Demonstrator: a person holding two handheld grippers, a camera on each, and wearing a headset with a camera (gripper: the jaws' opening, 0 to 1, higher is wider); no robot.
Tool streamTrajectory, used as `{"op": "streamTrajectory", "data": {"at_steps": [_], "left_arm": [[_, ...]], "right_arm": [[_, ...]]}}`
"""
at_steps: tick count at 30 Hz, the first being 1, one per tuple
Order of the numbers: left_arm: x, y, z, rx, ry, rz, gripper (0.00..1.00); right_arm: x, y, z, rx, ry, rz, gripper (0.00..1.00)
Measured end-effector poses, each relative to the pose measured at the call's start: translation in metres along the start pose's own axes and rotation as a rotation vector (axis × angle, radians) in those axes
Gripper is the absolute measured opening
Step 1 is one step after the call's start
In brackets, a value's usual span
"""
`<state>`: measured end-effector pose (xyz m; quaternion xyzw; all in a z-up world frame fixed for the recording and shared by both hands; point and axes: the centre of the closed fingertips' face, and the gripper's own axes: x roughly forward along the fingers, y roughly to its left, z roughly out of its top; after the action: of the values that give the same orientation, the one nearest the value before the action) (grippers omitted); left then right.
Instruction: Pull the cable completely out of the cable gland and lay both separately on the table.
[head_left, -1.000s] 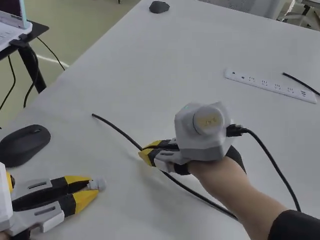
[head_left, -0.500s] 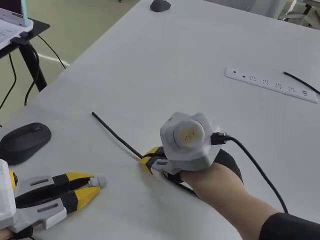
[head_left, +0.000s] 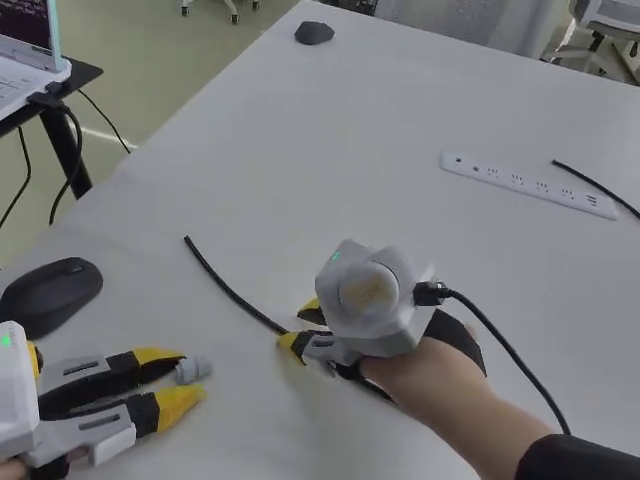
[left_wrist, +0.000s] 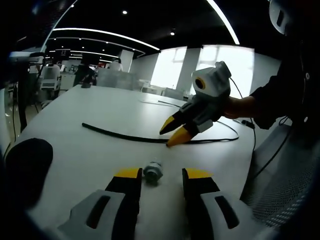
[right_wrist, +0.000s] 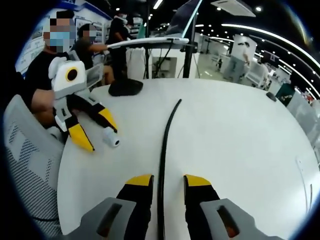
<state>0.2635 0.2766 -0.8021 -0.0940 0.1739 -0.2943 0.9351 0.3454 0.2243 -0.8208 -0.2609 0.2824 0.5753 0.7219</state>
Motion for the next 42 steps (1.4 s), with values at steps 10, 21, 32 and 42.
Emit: {"op": "streamTrajectory", "data": {"at_steps": [10, 21, 32, 42], "left_arm": [[0.005, -0.010, 0.014, 0.065, -0.019, -0.024, 0.66], [0.002, -0.007, 0.043, 0.029, -0.060, 0.008, 0.99], [0.009, -0.019, 0.050, 0.072, 0.001, 0.018, 0.99], [0.017, -0.015, 0.048, 0.088, 0.114, 0.050, 0.99]], "right_arm": [[-0.015, -0.005, -0.005, 0.055, -0.032, -0.055, 0.59], [-0.032, -0.011, -0.013, 0.150, -0.050, -0.090, 0.99], [-0.082, -0.042, -0.060, 0.286, 0.017, -0.190, 0.99], [-0.150, -0.058, -0.129, 0.482, 0.074, -0.281, 0.99]]}}
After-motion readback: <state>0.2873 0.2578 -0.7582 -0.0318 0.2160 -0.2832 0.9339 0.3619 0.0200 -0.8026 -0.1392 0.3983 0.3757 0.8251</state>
